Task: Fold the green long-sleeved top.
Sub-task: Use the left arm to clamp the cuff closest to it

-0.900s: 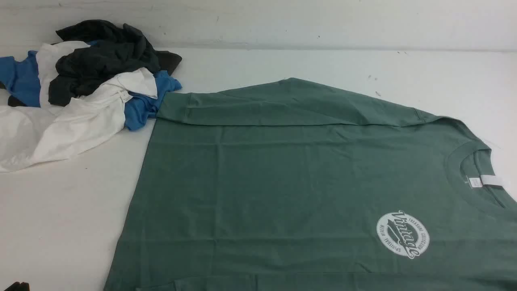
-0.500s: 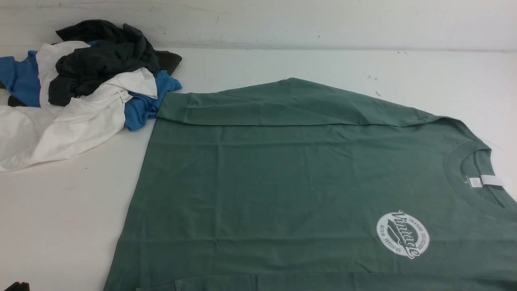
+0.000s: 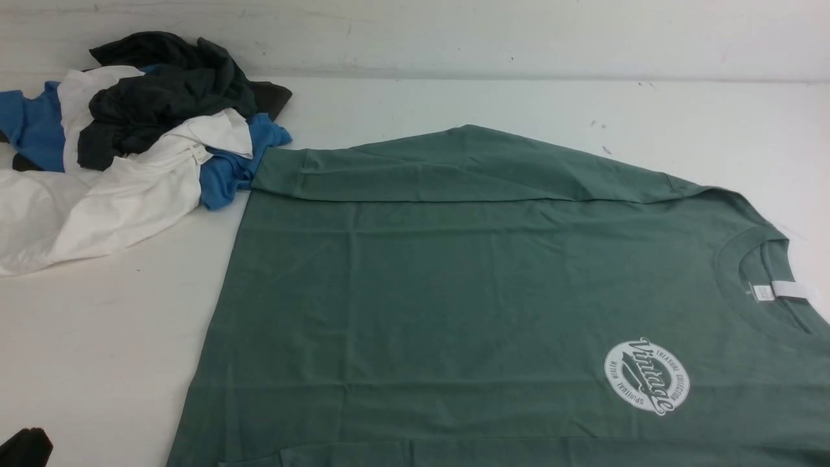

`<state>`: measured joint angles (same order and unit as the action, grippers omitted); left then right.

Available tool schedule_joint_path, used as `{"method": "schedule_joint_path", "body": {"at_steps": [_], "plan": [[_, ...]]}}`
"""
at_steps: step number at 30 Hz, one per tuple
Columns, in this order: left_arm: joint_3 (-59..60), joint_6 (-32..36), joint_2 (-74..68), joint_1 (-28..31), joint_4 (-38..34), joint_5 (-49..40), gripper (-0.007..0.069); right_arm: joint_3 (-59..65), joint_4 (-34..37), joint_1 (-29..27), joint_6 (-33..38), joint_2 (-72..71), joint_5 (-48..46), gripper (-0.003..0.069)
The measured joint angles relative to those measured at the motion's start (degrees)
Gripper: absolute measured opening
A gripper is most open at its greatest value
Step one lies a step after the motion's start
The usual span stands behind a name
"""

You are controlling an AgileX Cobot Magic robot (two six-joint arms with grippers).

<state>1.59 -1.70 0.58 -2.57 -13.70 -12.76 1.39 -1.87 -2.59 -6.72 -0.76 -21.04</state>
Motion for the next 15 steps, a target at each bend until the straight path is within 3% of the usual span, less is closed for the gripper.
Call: {"method": "schedule_joint_path", "body": {"at_steps": [5,11,15], "plan": [[0.0,-2.0,0.0,0.0,-8.2,7.2,-0.0003,0.0,0.0,0.0,0.0,0.0,0.0,-0.0015],[0.0,-1.6,0.0,0.0,-9.7,14.2,-0.0003,0.0,0.3,0.0,-0.3,0.0,0.0,-0.0015],[0.0,-2.3,0.0,0.0,-10.7,23.5,-0.0003,0.3,12.6,0.0,-4.9,0.0,4.4,-0.0015]]}}
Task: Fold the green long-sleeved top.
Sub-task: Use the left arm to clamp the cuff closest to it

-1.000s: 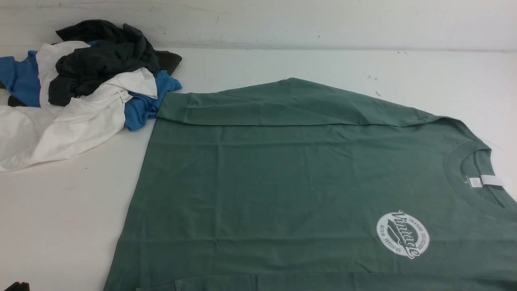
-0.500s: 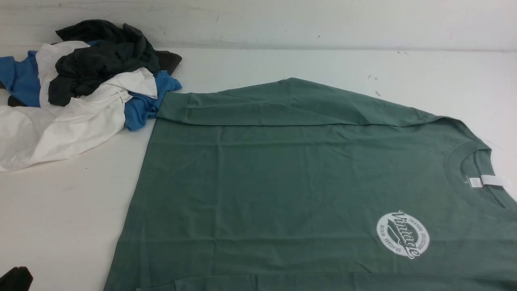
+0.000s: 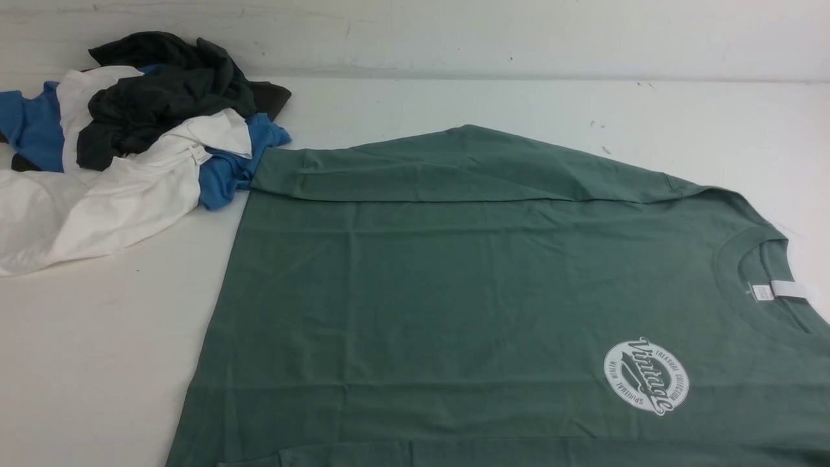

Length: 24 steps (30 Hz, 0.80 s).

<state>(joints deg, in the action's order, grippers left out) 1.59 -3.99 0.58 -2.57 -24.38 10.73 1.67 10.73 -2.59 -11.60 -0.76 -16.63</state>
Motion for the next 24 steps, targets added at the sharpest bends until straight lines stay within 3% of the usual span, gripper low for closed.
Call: {"method": "schedule_joint_path", "body": {"at_steps": [4,6,8,13,14,15,17,19,24], "plan": [[-0.2,-2.6,0.0,0.0,0.0,12.0,-0.0003,0.0,15.7,0.0,-5.4,0.0,7.7,-0.0015],[-3.0,-4.2,0.0,0.0,0.4,11.6,-0.0003,0.0,22.2,0.0,-6.7,0.0,9.3,-0.0015],[-4.7,-4.4,0.0,0.0,0.7,9.8,-0.0003,0.0,24.0,0.0,-6.8,0.0,9.5,-0.0015],[-20.1,-3.5,-5.2,0.0,3.3,-19.8,-0.0003,0.0,27.6,0.0,-6.4,0.0,10.3,-0.0015],[-20.6,-3.4,-5.8,0.0,3.4,-21.1,-0.0003,0.0,27.7,0.0,-6.4,0.0,10.4,-0.0015],[-23.8,-2.4,-10.6,0.0,4.3,-30.5,-0.0003,0.0,27.9,0.0,-6.3,0.0,10.5,-0.0015],[-27.3,-0.8,-18.9,0.0,5.5,-42.4,-0.0003,-0.8,27.5,0.0,-5.4,0.0,7.6,-0.0015],[-30.8,1.6,-28.7,0.0,6.4,-56.2,-0.0003,-5.4,25.8,0.0,-2.1,0.0,-0.9,-0.0015],[-33.2,6.4,-44.7,0.0,6.9,-66.7,-0.0003,-18.6,21.7,0.0,4.6,4.3,-15.7,-0.0015]]}}
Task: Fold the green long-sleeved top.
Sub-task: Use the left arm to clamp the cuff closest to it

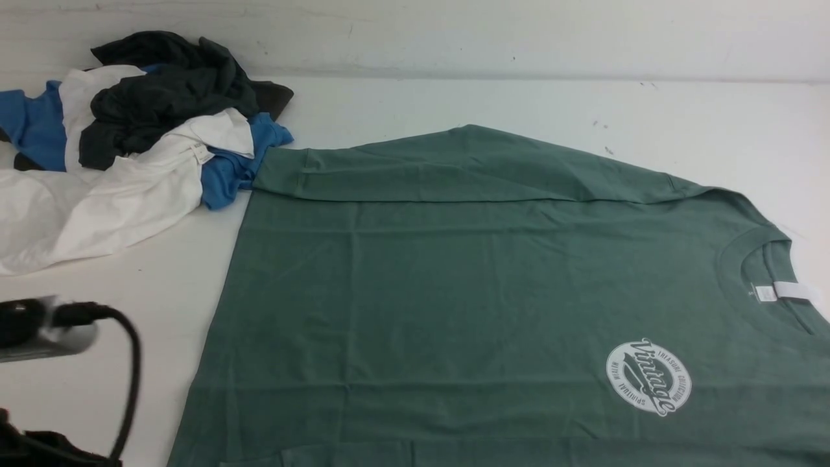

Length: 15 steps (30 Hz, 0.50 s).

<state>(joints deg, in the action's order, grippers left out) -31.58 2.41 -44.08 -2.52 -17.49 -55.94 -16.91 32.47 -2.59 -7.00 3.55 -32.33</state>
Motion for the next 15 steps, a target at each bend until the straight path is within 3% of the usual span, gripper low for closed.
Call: {"method": "schedule_joint_path", "body": {"at_steps": [2,3,5,8,15], "plan": [[-0.2,2.2,-9.1,0.0,0.1,-0.4,-0.0003,-9.8,-3.7,0.0,4.3,9.1,-11.0,-0.0015],[-0.2,2.3,-9.1,0.0,0.1,-0.3,-0.0003,-10.5,-4.0,0.0,4.7,9.9,-11.8,-0.0015],[-0.6,4.0,-15.2,-0.2,0.0,1.1,-0.0003,-17.8,-7.1,0.0,8.8,20.0,-23.8,-0.0015],[-2.3,4.5,-19.4,-2.1,0.7,2.6,-0.0003,-23.5,-8.9,0.0,12.9,29.0,-34.3,-0.0015],[-8.5,0.9,-28.9,-13.7,5.5,5.1,-0.0003,-26.6,-5.6,0.0,23.0,44.6,-38.7,-0.0015]]}}
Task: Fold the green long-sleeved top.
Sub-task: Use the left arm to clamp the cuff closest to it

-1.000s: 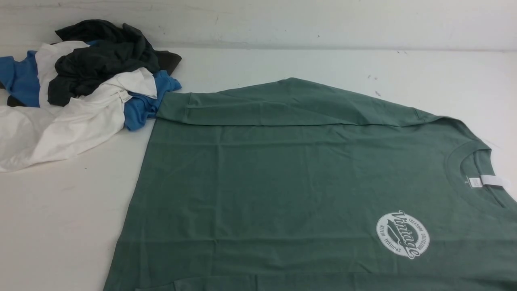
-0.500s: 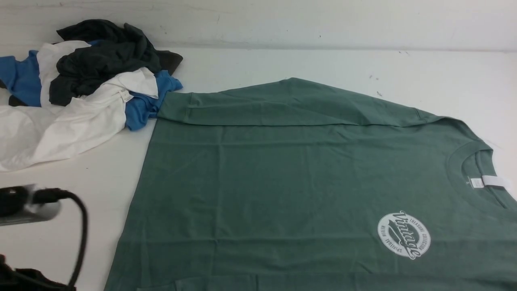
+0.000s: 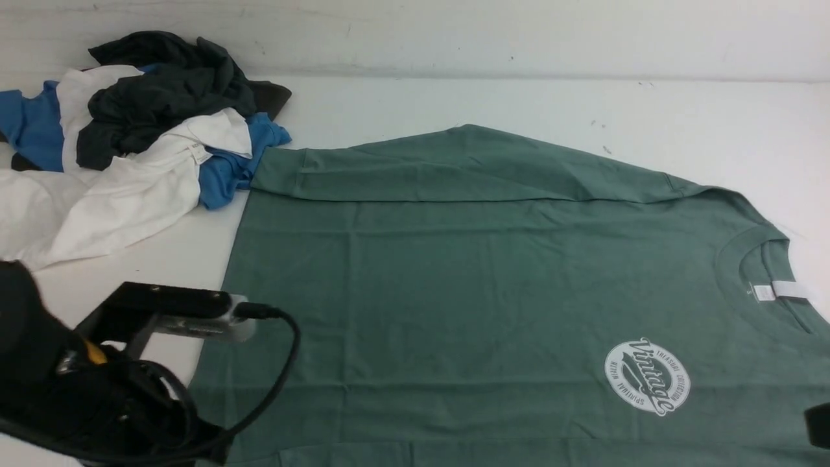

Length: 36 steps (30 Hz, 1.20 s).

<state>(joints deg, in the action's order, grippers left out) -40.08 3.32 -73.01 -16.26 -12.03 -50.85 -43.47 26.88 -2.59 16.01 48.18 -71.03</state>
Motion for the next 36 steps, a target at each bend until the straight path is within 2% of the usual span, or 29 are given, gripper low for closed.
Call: {"method": "schedule_joint_path", "body": {"at_steps": [5,10,13,17,18,20,23,27,31,33,36], "plan": [[-3.4,-3.3,-6.1,-5.0,4.0,0.1,-0.0003,0.0,3.7,0.0,3.8,2.3,0.0,-0.0015],[-4.3,-4.1,-10.8,-6.0,5.1,0.5,0.0022,-0.1,3.8,0.0,4.5,2.3,0.0,-0.0015],[-4.3,-4.6,-13.6,-6.0,5.7,1.1,0.0095,-0.1,3.8,0.0,5.4,2.3,0.0,-0.0015],[-4.3,-8.6,-16.1,-6.0,5.9,1.4,0.0242,-0.1,3.8,0.0,6.1,2.3,0.0,-0.0015],[-4.3,-9.0,-16.2,-6.0,5.9,1.4,0.0249,-0.1,3.8,0.0,6.1,2.3,0.0,-0.0015],[-4.4,-10.9,-17.5,-6.0,6.0,1.8,0.0323,-0.1,3.8,0.0,6.2,2.3,0.0,-0.0015],[-4.5,-11.7,-18.8,-6.0,6.0,3.2,0.0353,-0.1,3.8,0.0,6.3,2.3,0.0,-0.0015],[-4.4,-11.8,-19.2,-6.0,5.7,4.8,0.0352,-0.1,3.8,0.0,6.3,2.3,0.1,-0.0015],[-4.4,-11.8,-19.2,-6.0,5.1,6.0,0.0305,-0.1,3.8,0.0,6.4,2.2,0.2,-0.0015],[-4.4,-11.8,-19.3,-6.0,4.7,5.9,0.0265,-0.1,3.8,0.0,6.4,2.2,0.2,-0.0015],[-4.4,-11.8,-19.9,-6.0,4.7,5.8,0.0157,-0.1,3.8,0.0,6.4,2.2,0.2,-0.0015]]}}
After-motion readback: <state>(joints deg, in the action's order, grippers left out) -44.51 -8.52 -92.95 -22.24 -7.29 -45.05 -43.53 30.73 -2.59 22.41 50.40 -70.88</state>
